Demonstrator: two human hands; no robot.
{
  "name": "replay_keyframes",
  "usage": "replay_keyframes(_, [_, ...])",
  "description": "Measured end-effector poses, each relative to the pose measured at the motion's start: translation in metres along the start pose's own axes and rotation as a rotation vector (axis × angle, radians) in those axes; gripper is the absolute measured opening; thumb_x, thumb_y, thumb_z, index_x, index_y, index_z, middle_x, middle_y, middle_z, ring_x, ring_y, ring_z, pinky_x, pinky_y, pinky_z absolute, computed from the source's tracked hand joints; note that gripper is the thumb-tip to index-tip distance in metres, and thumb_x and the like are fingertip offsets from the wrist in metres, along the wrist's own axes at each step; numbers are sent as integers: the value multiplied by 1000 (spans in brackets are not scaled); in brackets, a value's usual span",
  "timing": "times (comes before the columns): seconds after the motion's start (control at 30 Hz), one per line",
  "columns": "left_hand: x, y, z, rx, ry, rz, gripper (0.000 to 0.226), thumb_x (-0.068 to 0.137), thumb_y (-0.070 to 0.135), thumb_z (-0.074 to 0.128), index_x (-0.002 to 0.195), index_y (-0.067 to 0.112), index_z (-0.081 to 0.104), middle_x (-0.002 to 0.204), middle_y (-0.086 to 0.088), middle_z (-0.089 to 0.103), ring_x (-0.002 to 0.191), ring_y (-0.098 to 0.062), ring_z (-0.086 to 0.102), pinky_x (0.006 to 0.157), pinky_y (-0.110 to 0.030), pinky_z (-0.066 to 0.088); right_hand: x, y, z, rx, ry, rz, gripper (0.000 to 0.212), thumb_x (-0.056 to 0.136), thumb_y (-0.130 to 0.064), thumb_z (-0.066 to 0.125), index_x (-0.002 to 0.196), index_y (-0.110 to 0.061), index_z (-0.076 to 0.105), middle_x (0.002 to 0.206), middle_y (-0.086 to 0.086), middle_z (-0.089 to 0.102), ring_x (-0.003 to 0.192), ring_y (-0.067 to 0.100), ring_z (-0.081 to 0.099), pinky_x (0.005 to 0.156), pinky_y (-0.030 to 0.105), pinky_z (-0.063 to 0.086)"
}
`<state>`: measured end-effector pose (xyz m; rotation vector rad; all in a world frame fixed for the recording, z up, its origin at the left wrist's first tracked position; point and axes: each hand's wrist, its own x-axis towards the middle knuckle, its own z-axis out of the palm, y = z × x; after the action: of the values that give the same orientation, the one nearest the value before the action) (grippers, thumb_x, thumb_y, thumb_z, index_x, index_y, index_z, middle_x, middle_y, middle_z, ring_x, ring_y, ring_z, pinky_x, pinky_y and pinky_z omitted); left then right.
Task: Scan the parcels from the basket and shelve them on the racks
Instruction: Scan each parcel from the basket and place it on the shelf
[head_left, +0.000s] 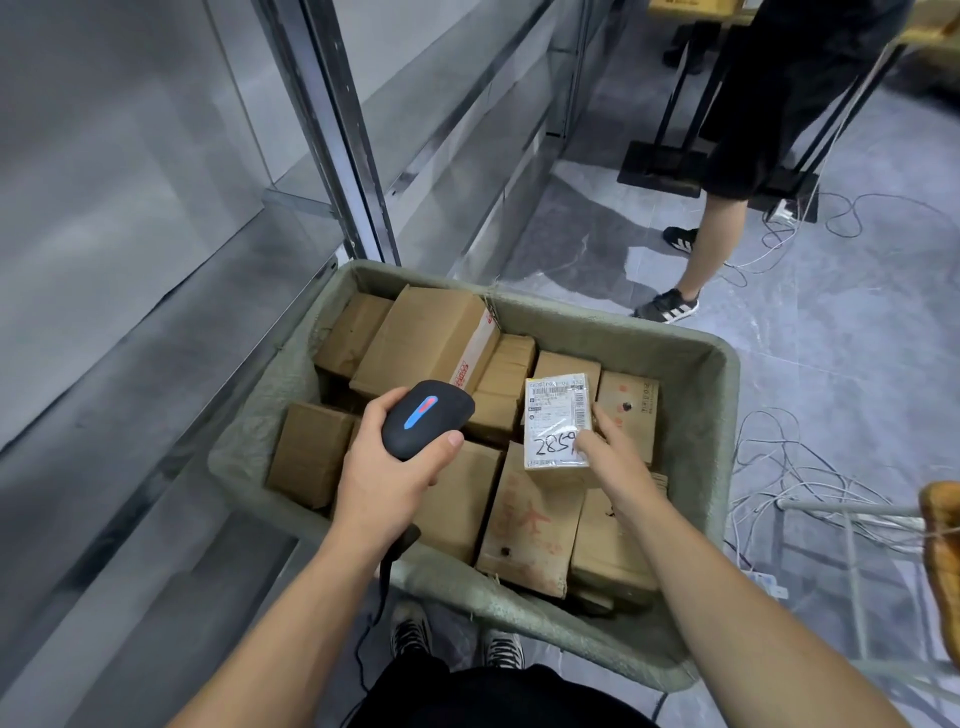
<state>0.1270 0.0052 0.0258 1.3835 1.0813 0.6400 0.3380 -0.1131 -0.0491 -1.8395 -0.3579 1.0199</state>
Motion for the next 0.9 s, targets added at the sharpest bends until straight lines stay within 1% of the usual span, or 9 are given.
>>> replay_keyframes(0.07, [-1, 1, 0, 12, 4, 2, 61, 64, 38, 83, 119, 41, 57, 106, 1, 69, 68, -10, 61, 61, -22, 53, 2, 4, -1, 22, -22, -13, 69, 94, -8, 48, 153, -41, 35, 134, -14, 59, 112, 1, 58, 89, 30, 47])
replay_keyframes(0.13, [-1, 3, 0, 20, 6, 3, 60, 64, 38, 83, 118, 41, 57, 105, 2, 69, 67, -9, 62, 61, -21, 52, 6, 8, 0, 60, -39, -16, 63, 96, -8, 50, 148, -43, 39, 130, -13, 62, 111, 4, 62, 88, 29, 50])
replay_keyframes(0.2, [-3, 5, 0, 24, 0, 9, 58, 65, 37, 83, 116, 42, 56, 104, 2, 69, 66, -9, 62, 61, -21, 53, 10, 12, 2, 88, -29, -19, 52, 97, -13, 59, 142, -39, 47, 129, -10, 66, 112, 9, 65, 95, 35, 53])
replay_keyframes(0.27, [-4, 6, 1, 31, -4, 12, 57, 66, 36, 83, 115, 43, 56, 104, 2, 69, 66, -9, 62, 60, -20, 52, 14, 16, 5, 109, -28, -15, 53, 95, -19, 67, 143, -34, 49, 129, -8, 67, 113, 12, 66, 102, 41, 51])
replay_keyframes(0.47, [-6, 3, 5, 64, 4, 21, 51, 82, 15, 85, 114, 41, 56, 108, -3, 69, 68, -11, 61, 58, -18, 52, 18, 18, 10, 134, -40, -33, 58, 95, -12, 67, 145, -33, 46, 126, -9, 68, 114, 12, 66, 103, 40, 51])
replay_keyframes(0.57, [-8, 5, 7, 64, 7, 14, 54, 76, 24, 90, 113, 43, 56, 108, 1, 70, 70, -13, 63, 59, -19, 53, 16, 19, 12, 132, -45, -59, 61, 95, -8, 67, 145, -34, 46, 125, -9, 68, 112, 12, 67, 100, 41, 53])
replay_keyframes(0.67, [-10, 7, 9, 50, 13, -2, 57, 65, 38, 84, 115, 45, 56, 108, 5, 71, 71, -12, 65, 61, -21, 54, 14, 21, 16, 117, -45, -97, 66, 94, -6, 67, 148, -36, 45, 125, -9, 69, 110, 12, 68, 100, 44, 54])
replay_keyframes(0.8, [-12, 5, 6, 24, 14, -8, 58, 64, 38, 83, 115, 45, 57, 106, 2, 71, 68, -12, 63, 61, -23, 53, 9, 19, 21, 97, -4, -141, 72, 93, -7, 67, 150, -42, 41, 122, -18, 69, 109, 6, 67, 101, 41, 53])
replay_keyframes(0.9, [-15, 4, 1, 10, 25, -11, 60, 64, 38, 83, 118, 42, 57, 106, 0, 72, 66, -13, 63, 60, -22, 52, 6, 14, 26, 64, 5, -194, 75, 94, -10, 67, 152, -45, 36, 123, -23, 66, 108, -3, 65, 94, 27, 54])
